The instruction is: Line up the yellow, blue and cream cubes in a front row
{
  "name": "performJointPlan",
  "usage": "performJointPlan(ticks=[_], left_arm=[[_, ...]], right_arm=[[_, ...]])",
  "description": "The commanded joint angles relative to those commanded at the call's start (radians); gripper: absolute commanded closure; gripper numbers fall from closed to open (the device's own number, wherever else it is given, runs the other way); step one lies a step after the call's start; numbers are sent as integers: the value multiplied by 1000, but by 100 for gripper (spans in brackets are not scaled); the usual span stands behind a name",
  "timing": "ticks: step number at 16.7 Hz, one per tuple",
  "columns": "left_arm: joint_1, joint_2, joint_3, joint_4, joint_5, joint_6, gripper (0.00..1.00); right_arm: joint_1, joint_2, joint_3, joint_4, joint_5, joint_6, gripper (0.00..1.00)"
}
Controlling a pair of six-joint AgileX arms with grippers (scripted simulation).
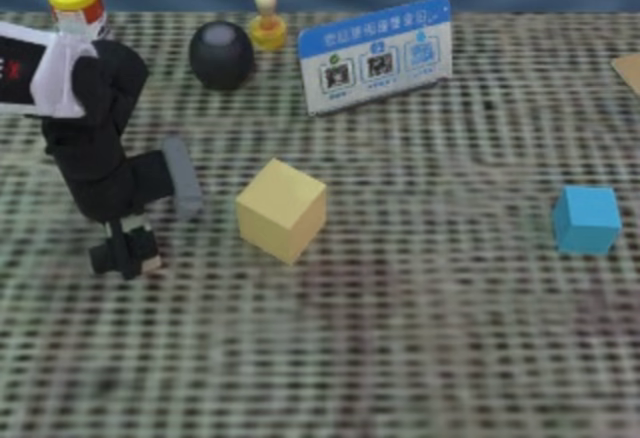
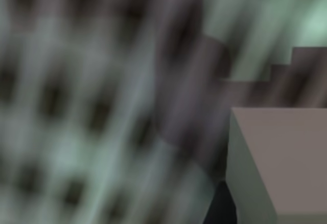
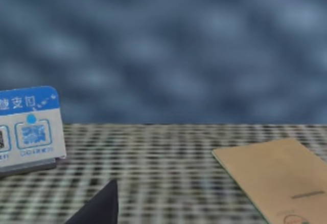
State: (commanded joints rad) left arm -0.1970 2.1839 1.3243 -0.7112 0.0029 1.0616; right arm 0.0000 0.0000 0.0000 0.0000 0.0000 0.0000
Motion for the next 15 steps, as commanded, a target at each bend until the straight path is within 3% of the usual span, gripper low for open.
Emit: performJointPlan(ticks=[8,15], left_arm=[[1,-47,15,-54,12,-13,100],[18,-152,125,-272,11,-17,100]], right_arm=[[0,0,0,0,0,0,0],[0,0,0,0,0,0,0]])
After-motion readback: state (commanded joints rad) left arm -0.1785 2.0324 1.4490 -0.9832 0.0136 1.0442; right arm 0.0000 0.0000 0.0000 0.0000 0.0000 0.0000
